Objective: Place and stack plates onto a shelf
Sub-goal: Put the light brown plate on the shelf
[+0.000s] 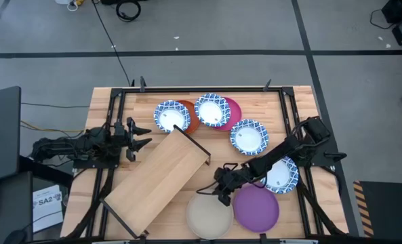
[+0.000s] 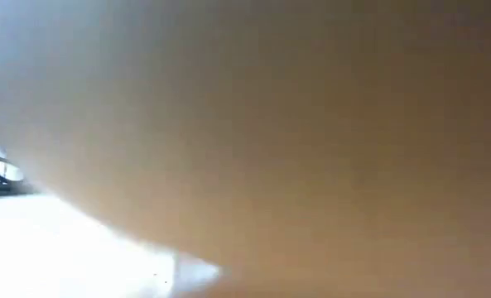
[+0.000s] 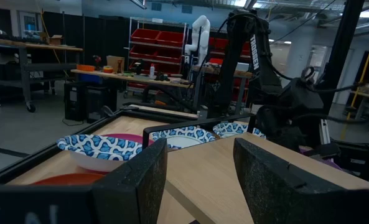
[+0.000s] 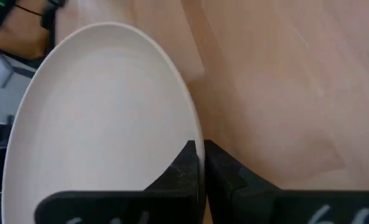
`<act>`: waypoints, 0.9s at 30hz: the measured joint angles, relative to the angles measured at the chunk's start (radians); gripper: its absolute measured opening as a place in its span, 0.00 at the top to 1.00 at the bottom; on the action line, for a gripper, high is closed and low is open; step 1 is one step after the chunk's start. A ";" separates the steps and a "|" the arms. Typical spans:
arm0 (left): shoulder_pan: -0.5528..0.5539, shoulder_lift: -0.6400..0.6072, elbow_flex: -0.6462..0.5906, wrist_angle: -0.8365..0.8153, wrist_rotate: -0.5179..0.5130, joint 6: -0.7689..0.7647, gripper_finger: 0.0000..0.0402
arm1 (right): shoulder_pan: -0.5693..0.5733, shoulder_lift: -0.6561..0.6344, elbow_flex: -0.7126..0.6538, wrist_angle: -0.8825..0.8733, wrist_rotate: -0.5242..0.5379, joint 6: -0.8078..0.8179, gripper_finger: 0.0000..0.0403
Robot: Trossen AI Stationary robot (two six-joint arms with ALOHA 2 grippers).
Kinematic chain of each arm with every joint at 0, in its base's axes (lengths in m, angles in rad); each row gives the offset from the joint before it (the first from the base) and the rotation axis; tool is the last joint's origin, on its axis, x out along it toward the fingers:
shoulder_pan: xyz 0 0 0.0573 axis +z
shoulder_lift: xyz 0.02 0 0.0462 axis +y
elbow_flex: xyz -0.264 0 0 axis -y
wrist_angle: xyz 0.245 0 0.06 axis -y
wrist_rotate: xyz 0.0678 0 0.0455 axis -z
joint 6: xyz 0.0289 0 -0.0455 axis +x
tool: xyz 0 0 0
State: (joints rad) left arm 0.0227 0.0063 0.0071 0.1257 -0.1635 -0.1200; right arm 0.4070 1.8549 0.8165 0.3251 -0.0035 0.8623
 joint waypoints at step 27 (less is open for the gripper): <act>0.000 0.000 0.000 0.106 0.000 -0.086 0.52 | -0.023 -0.511 0.002 -0.092 0.095 -0.214 0.96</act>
State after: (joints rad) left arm 0.0227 0.0063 0.0068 0.2322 -0.1635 -0.2056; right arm 0.3837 1.3436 0.8188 0.2333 0.0919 0.6487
